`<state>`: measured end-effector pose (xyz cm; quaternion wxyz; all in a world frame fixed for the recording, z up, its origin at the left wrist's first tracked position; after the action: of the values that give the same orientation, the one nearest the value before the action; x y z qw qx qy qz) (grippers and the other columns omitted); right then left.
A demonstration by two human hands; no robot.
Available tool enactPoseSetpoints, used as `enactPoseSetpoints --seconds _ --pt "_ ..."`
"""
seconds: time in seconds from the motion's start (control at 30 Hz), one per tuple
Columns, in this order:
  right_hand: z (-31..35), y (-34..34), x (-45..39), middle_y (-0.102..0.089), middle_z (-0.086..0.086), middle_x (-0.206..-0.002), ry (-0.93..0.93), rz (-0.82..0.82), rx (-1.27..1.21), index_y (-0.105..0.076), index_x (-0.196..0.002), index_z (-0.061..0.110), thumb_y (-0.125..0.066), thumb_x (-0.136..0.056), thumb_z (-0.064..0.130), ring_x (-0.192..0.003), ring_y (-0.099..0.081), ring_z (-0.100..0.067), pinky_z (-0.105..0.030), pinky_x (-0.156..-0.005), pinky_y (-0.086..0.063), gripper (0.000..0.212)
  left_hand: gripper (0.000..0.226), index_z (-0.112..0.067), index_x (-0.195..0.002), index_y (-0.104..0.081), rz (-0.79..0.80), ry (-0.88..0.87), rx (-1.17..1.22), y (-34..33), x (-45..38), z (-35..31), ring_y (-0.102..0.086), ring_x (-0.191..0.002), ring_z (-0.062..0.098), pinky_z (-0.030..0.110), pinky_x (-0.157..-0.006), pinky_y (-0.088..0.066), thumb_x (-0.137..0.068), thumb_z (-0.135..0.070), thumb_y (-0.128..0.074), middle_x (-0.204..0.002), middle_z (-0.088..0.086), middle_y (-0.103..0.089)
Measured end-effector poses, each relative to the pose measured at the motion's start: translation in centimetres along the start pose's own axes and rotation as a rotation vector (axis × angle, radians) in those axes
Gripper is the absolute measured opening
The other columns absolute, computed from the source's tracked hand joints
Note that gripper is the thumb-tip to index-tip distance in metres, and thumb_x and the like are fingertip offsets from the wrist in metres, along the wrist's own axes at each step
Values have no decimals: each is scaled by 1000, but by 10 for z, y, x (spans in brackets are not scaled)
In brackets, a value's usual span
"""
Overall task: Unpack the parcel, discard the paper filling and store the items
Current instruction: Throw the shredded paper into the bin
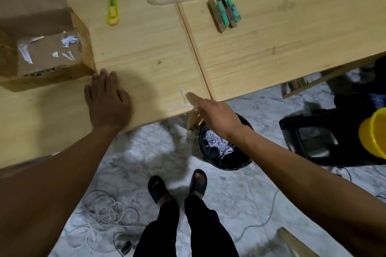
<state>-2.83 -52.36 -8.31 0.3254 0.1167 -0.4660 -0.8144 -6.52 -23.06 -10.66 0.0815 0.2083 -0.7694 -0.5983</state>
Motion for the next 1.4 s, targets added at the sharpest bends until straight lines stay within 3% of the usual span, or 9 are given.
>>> enactPoseSetpoints --seconds 0.13,0.37,0.57,0.67,0.8,0.97,1.07,1.23,1.4 --pt "6 3 -1 -66 -4 -103 2 64 69 -28 -147 34 -46 -97 17 -75 -64 -26 -37 -66 -52 56 52 -12 -143 -40 9 9 18 2 0 -1 -23 -146 31 50 -119 -13 -93 -26 -40 -156 12 -32" --pt "24 -2 -16 -67 -6 -110 29 63 36 -29 -146 35 -39 -102 26 -89 -66 -33 -43 -71 -54 47 54 -13 -145 -38 41 26 50 4 0 0 -19 -148 28 49 -120 -10 -93 -28 -37 -157 10 -29" --pt "41 1 -32 -67 -9 -108 18 30 107 -34 -145 33 -39 -103 25 -81 -63 -34 -42 -67 -53 44 58 -13 -146 -38 59 34 71 4 -1 1 -18 -148 27 48 -121 -9 -91 -31 -35 -158 10 -28" --pt "43 -1 -39 -67 -6 -97 -19 95 148 -38 -138 34 -36 -103 28 -71 -61 -30 -41 -66 -55 35 58 -14 -146 -38 60 32 77 4 0 -1 -18 -148 27 48 -121 -8 -91 -31 -36 -158 9 -28" --pt "48 -1 -43 -61 -4 -83 -30 114 179 -42 -115 23 -37 -102 29 -62 -57 -26 -44 -61 -56 15 56 -14 -145 -39 59 36 81 4 -1 1 -18 -148 27 49 -121 -9 -91 -29 -37 -158 8 -29" --pt "47 -4 -43 -64 -9 -98 -70 137 229 -41 -113 18 -39 -100 20 -68 -57 -30 -44 -63 -53 13 54 -13 -145 -38 53 25 92 4 1 1 -18 -148 27 49 -120 -9 -93 -26 -39 -157 9 -30" --pt "45 0 -38 -66 -9 -99 -114 93 139 -42 -113 15 -39 -101 21 -71 -58 -31 -42 -64 -51 14 54 -13 -145 -38 57 22 86 3 1 2 -18 -149 27 49 -120 -10 -93 -27 -38 -157 8 -30" --pt "35 11 -4 -52 12 -66 -236 -56 -137 -48 -107 17 -37 -105 29 -55 -47 -3 -30 -50 -33 16 53 -15 -144 -38 102 -2 74 5 1 -1 -14 -149 29 53 -120 -6 -93 -28 -39 -158 10 -27" --pt "-3 3 55 -50 8 -65 -280 -119 -178 -46 -106 24 -40 -103 35 -53 -47 -10 -33 -49 -35 12 61 -11 -143 -40 210 -183 25 5 4 -26 -18 -147 34 59 -117 -9 -88 -37 -38 -156 17 -27"
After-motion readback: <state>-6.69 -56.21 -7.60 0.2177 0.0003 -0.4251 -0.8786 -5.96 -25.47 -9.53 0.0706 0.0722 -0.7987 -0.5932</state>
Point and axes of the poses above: each hand's wrist, its own x-axis away from the middle knuckle, its own y-axis out of the back of the hand, z = x × y, the point moved 2 cm from there along -x, towards the middle knuckle
